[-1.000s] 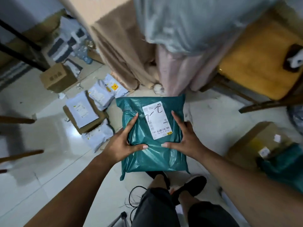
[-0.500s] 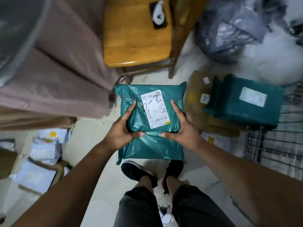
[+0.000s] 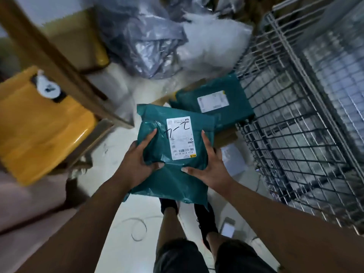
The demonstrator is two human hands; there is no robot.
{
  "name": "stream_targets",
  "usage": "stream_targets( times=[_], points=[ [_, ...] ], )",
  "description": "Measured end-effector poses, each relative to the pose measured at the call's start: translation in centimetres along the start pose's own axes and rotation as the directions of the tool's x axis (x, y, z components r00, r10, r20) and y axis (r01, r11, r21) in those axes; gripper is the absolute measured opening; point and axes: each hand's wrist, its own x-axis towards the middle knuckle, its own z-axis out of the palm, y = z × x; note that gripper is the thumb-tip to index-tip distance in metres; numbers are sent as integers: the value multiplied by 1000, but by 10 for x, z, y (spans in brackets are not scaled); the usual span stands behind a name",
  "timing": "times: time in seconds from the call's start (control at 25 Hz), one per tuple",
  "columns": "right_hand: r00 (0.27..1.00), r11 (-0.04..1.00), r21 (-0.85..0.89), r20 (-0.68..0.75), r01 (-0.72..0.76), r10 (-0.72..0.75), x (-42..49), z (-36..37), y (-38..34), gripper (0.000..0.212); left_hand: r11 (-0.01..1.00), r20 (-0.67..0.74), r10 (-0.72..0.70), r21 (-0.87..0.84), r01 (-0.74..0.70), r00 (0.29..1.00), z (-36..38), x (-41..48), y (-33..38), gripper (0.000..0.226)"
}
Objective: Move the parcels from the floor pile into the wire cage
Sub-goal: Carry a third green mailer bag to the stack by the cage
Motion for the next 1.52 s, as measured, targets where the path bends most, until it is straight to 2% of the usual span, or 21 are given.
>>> stream_targets(
  times=[0.16, 0.28, 0.4, 0.56, 0.72, 0.96, 1.12, 1.24, 1.36, 1.44, 1.52],
  points=[
    [970, 991, 115, -224, -65, 90, 25, -26, 0, 126, 985, 214, 143, 63, -160, 966, -1, 96, 48, 110],
    [910, 972, 215, -377, -95, 173, 45, -32, -6, 122, 951, 368, 247, 85, -297, 896, 0, 167, 90, 110],
    [841, 941, 318, -473, -116, 263, 73, -35, -10, 121, 888, 530, 304, 143, -437, 792, 7, 230, 132, 109],
    [756, 890, 434, -533, -141, 380, 115, -48, -8, 123, 830, 618, 311, 194, -523, 722, 28, 300, 168, 109],
    [736, 869, 465, -526, -170, 426, 135, -62, 4, 123, 788, 692, 297, 211, -578, 658, 48, 330, 183, 110],
    [751, 869, 456, -500, -195, 431, 166, -73, 25, 122, 780, 658, 248, 299, -549, 711, 71, 352, 181, 113],
    [767, 855, 472, -462, -213, 446, 176, -82, 32, 115, 687, 586, 213, 479, -546, 782, 85, 347, 183, 109],
    [759, 876, 404, -474, -263, 447, 166, -90, 25, 111, 656, 459, 308, 531, -535, 833, 88, 323, 181, 99],
    [746, 913, 194, -528, -359, 406, 149, -97, 8, 97, 728, 369, 379, 447, -520, 849, 77, 288, 173, 91],
    [829, 942, -97, -510, -321, 229, 137, -100, -12, 83, 798, 297, 377, 377, -471, 877, 59, 261, 168, 88],
    [929, 934, -308, -365, -182, 60, 128, -102, -36, 76, 844, 212, 376, 325, -428, 902, 39, 235, 162, 86]
  ],
)
